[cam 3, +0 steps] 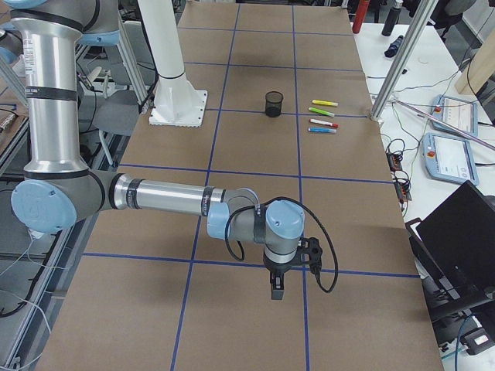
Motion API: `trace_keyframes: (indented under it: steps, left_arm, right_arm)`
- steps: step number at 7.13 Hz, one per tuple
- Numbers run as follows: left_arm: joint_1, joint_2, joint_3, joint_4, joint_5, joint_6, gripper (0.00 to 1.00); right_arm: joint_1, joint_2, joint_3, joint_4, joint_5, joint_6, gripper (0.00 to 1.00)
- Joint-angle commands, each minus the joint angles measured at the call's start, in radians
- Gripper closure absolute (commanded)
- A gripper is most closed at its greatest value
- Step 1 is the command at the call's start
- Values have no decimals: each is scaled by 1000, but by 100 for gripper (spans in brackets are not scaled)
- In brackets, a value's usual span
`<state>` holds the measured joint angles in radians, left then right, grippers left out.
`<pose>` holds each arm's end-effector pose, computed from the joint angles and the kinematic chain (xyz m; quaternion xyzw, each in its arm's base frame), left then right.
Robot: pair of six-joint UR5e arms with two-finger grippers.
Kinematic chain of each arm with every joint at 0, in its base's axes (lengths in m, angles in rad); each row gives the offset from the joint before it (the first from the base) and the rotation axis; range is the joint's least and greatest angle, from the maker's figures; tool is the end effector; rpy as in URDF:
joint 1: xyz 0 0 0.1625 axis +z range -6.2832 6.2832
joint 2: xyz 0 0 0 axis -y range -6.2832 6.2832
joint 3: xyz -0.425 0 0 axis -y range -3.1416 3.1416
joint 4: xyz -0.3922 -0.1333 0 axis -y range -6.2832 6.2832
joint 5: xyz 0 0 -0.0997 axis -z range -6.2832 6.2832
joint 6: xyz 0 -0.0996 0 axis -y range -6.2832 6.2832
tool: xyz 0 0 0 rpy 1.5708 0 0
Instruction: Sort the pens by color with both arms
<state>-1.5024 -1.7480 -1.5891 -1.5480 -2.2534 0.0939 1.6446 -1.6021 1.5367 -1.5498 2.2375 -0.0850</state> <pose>-0.0313 -0.5746 0.5637 0.0855 0.3324 0.1049 0.9334 0.1065 -0.4676 0.6955 0.0050 -0.3278 0.0020 0.9447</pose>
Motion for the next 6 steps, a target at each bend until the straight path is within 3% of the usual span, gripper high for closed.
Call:
trace_keyframes:
  steps: [1,3,5,6]
  left_arm:
    - [-41,106,-55,-4,-44,-5,0]
    - [-44,186,-162,-3,-41,-6,0]
    - [-39,191,-163,3,-31,-5,0]
    - [-39,196,-167,2,-32,-5,0]
  right_arm:
    - [6,-21,14,8,5,8,0]
    - [6,-18,23,8,7,-2,0]
    - [6,-27,25,13,-10,-7,0]
    - [0,-18,33,10,-94,-4,0]
